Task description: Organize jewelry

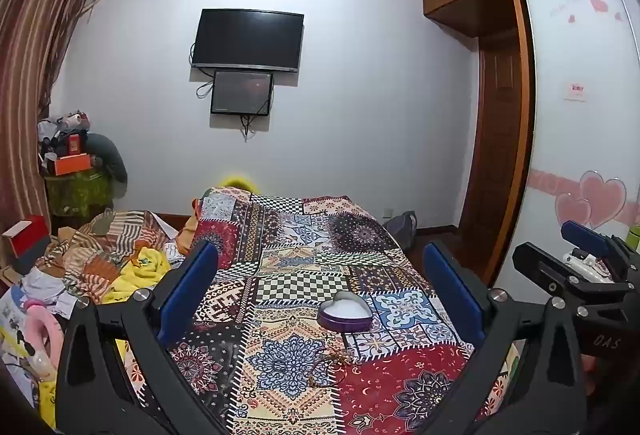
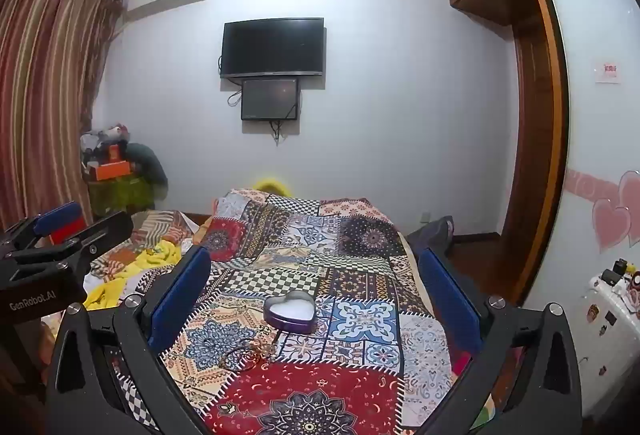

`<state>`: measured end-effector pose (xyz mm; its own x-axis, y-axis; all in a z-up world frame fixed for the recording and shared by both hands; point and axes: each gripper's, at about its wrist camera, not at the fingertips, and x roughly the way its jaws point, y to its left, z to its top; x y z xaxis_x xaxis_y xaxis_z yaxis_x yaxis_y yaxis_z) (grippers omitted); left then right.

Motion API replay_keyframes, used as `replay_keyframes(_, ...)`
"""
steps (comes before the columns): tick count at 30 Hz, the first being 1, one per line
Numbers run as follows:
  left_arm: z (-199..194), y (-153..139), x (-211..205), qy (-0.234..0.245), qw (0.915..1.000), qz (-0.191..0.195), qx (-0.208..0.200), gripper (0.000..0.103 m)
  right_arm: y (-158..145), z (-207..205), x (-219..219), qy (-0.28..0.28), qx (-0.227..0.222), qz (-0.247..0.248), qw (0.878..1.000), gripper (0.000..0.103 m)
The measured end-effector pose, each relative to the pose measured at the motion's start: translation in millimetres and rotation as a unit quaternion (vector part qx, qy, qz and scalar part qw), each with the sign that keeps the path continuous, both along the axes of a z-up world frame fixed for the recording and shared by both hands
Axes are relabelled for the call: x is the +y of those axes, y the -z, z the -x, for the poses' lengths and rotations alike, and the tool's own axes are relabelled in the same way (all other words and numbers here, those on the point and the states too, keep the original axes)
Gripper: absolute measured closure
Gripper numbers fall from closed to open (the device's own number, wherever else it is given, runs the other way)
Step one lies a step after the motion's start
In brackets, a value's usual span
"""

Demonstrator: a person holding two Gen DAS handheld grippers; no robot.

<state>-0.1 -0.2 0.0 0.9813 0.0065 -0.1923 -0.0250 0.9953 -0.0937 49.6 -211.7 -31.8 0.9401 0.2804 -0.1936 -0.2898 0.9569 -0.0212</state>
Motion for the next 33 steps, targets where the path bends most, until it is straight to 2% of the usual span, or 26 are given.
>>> replay_keyframes(33, -3.5, 0.9, -1.8, 0.001, 0.9999, -0.009, 0.01, 0.0, -3.2, -2.0, -0.3, 0.002, 0.007, -0.008, 1.0, 0.0)
